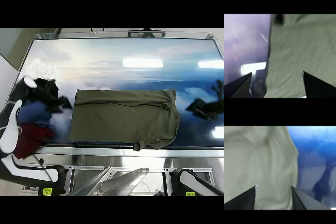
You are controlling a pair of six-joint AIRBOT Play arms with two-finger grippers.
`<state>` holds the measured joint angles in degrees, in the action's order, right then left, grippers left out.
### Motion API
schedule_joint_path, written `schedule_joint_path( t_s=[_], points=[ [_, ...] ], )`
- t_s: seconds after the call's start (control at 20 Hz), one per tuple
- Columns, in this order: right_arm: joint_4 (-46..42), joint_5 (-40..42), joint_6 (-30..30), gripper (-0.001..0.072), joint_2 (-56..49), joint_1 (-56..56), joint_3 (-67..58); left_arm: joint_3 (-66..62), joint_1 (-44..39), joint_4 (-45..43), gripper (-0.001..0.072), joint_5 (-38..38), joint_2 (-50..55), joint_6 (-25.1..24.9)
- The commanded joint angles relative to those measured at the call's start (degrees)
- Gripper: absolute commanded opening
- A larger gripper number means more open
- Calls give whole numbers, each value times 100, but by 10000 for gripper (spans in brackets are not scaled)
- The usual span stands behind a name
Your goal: Fold the shirts.
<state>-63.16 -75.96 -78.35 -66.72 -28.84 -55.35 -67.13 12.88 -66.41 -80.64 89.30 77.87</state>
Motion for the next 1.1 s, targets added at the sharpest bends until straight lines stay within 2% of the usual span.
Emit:
schedule_joint_path(
  t_s=[0.0,0.25,0.35,0.4,0.5,0.55,0.6,0.75,0.95,1.0,1.05],
  points=[
    [35,273,-656,489,1305,-479,1729,1805,385,48,688,468,-601,-186],
    [280,553,-568,489,1740,-470,2874,2723,328,223,688,782,-682,-354],
    [315,549,-546,489,1742,-466,3071,2892,219,723,686,866,-682,-774],
    [315,546,-546,489,1742,-466,3150,2907,166,1058,627,863,-682,-1021],
    [319,551,-549,489,1740,-466,3311,2900,125,1574,160,804,-684,-1436],
    [317,577,-546,489,1740,-466,3394,2900,125,1773,2,769,-684,-1609],
    [332,621,-546,489,1740,-463,3471,2900,127,1893,27,765,-684,-1652],
    [553,699,-514,489,1668,-461,3709,2900,131,2011,27,785,-684,-1652],
    [1394,763,66,478,1161,-452,4024,2900,131,2013,27,789,-684,-1652],
    [1700,807,315,346,984,-428,4083,2900,131,2013,27,776,-684,-1652],
    [1967,879,542,250,809,-354,4116,2900,131,2013,27,767,-684,-1648]
  ],
)
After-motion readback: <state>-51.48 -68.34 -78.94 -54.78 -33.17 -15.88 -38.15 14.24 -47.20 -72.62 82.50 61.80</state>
